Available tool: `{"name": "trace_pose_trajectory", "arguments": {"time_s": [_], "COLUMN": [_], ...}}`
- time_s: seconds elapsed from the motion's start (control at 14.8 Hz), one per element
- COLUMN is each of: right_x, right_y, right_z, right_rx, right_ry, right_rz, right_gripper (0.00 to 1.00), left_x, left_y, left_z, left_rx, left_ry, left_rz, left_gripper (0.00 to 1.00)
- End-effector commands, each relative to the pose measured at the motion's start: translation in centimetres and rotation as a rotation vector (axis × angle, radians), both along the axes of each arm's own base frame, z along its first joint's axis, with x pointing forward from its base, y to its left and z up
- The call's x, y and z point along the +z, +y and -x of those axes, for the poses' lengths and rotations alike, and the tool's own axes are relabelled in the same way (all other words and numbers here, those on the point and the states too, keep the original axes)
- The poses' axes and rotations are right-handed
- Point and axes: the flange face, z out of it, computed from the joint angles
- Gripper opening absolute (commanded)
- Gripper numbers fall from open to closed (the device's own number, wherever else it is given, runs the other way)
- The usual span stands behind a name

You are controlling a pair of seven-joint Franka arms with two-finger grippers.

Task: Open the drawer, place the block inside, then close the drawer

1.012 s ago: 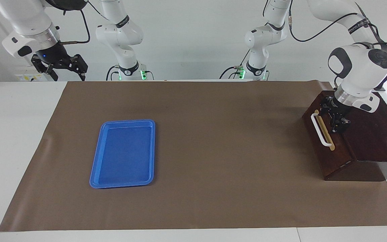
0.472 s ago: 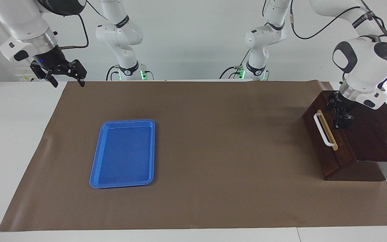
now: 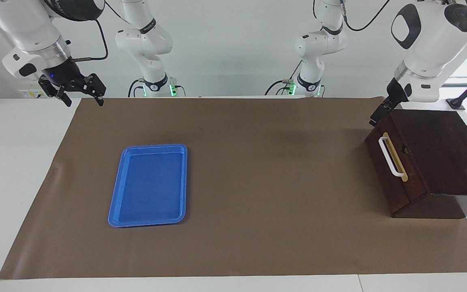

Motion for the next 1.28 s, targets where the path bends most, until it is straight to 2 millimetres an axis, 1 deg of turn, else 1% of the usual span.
{"name": "trace_pose_trajectory", "arguments": {"time_s": [0.0,0.07,0.13,0.2,0.27,0.34,0.4,0.47,0.54,0.61,0.74,0.88,0.94,1.01,1.21], "right_x": [0.0,0.0,0.0,0.0,0.0,0.0,0.0,0.0,0.0,0.0,0.1,0.0,0.0,0.0,-0.6], "right_y": [0.0,0.0,0.0,0.0,-0.2,-0.2,-0.2,-0.1,-0.2,-0.1,-0.1,-0.2,-0.2,-0.2,-0.2], "right_z": [0.3,0.3,0.4,0.3,0.4,0.4,0.4,0.4,0.3,0.4,0.4,0.4,0.4,0.4,0.7], "right_rx": [-0.013,-0.009,-0.009,-0.008,-0.011,-0.011,-0.013,-0.011,-0.011,-0.009,-0.009,-0.011,-0.011,-0.011,-0.013], "right_ry": [-0.01,-0.01,-0.009,-0.01,-0.01,-0.01,-0.01,-0.01,-0.012,-0.01,-0.013,-0.01,-0.01,-0.012,-0.001], "right_rz": [-0.018,-0.019,-0.017,-0.017,-0.017,-0.019,-0.019,-0.019,-0.019,-0.019,-0.018,-0.019,-0.019,-0.019,-0.02], "right_gripper": [1.0,1.0,1.0,1.0,1.0,1.0,1.0,1.0,1.0,1.0,1.0,1.0,1.0,1.0,1.0], "left_x": [-1.6,-1.0,1.0,1.2,1.4,1.6,1.6,1.6,1.9,2.0,1.7,2.1,2.2,2.6,2.9], "left_y": [0.0,-1.4,-1.9,-2.1,-2.3,-3.2,-3.8,-4.0,-5.1,-5.1,-5.3,-3.2,-2.7,-2.7,-3.7], "left_z": [-0.8,-1.8,-2.3,-2.5,-2.1,-1.3,-0.8,-0.4,0.4,0.5,0.5,0.1,0.0,-0.1,-1.0], "left_rx": [-0.157,-0.203,-0.237,-0.29,-0.351,-0.396,-0.413,-0.417,-0.437,-0.441,-0.482,-0.526,-0.524,-0.519,-0.533], "left_ry": [0.068,0.072,0.048,0.053,0.072,0.09,0.099,0.105,0.109,0.108,0.102,0.093,0.083,0.062,-0.007], "left_rz": [0.04,0.038,0.033,0.038,0.03,0.024,0.021,0.022,0.017,0.017,0.02,0.046,0.074,0.084,0.068], "left_gripper": [1.0,1.0,1.0,1.0,1.0,1.0,1.0,1.0,1.0,1.0,1.0,1.0,1.0,1.0,1.0]}}
